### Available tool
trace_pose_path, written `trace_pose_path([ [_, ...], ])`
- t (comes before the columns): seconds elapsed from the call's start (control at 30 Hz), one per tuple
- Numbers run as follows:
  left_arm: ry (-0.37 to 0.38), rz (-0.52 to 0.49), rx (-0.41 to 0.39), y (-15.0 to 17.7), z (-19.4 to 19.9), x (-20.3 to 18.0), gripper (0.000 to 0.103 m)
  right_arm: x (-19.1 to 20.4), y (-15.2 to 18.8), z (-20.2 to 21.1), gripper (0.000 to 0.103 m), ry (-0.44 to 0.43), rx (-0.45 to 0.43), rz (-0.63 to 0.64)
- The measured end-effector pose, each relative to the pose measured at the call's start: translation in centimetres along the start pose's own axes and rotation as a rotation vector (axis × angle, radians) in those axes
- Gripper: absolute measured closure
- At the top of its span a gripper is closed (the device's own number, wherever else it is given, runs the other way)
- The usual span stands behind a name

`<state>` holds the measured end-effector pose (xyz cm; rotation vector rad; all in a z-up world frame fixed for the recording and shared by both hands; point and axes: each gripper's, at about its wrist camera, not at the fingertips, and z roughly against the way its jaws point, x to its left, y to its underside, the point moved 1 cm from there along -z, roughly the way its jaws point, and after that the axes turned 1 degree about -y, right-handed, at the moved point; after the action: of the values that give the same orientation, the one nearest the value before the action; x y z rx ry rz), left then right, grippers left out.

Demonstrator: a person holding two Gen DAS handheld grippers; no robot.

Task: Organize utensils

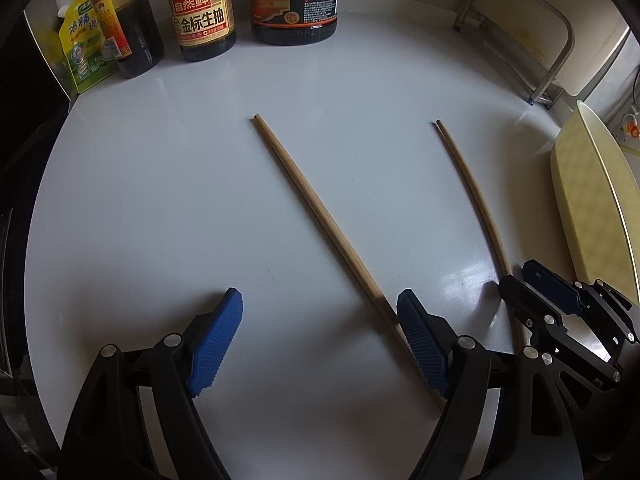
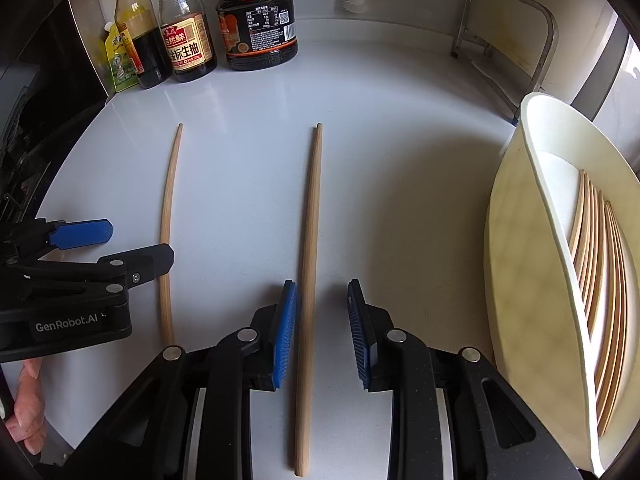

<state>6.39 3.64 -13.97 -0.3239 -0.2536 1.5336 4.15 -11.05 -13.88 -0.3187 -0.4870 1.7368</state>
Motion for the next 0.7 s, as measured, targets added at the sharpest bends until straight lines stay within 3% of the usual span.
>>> trace_pose_path([
  [0.37, -0.075, 0.036, -0.030, -0.3, -0.4, -0.4, 0.024, -0.1, 0.6, -0.3, 0.076, 0.007, -0.016, 0.012],
  [0.47, -0.076, 0.032, -0.041, -0.3, -0.2, -0.5, 0.030, 0.0, 0.5, -0.4, 0.076, 0.010, -0.027, 0.018],
  [0.57, -0.064, 0.003, -0.048, -0.1, 0.2, -1.2, 0.046, 0.3, 0.3, -0.4, 0.076, 0.014, -0.032, 0.028],
  [0.67, -0.044, -0.022, -0.056, 0.0, 0.5, -1.9, 0.078, 0.7, 0.2, -0.4, 0.085, 0.004, -0.030, 0.042],
  [0.7, -0.037, -0.029, -0.053, 0.1, 0.5, -2.2, 0.091, 0.9, 0.1, -0.4, 0.094, 0.000, -0.028, 0.049],
])
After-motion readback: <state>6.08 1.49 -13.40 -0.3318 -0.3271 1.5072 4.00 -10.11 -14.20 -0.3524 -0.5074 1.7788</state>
